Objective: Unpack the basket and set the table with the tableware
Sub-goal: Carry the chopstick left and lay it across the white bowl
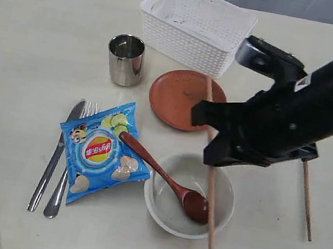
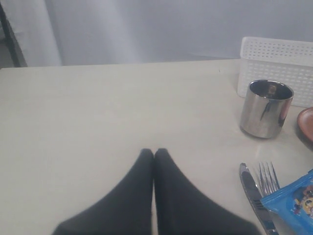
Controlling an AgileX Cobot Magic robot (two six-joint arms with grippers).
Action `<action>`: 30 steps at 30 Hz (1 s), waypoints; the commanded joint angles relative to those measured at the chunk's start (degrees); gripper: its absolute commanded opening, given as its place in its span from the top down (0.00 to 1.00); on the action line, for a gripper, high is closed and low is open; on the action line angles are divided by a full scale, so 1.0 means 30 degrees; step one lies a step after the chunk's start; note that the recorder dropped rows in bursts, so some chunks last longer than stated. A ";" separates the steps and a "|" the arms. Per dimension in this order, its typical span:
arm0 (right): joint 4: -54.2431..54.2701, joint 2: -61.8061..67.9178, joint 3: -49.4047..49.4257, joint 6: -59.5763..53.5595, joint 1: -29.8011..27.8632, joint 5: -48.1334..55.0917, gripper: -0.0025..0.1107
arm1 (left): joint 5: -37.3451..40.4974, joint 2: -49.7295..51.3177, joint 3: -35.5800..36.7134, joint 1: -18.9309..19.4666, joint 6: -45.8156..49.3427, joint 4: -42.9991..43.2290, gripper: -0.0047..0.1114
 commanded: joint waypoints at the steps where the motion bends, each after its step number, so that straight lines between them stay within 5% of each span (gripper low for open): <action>1: -0.0178 0.0714 0.0129 0.2407 0.1975 -0.1653 0.98 | -0.0108 -0.0070 0.0038 -0.0130 0.0020 0.0106 0.96; 30: 0.1025 0.5348 0.0090 0.2468 0.3168 -0.4517 0.98 | -0.0108 -0.0070 0.0038 -0.0130 0.0020 -0.0058 0.96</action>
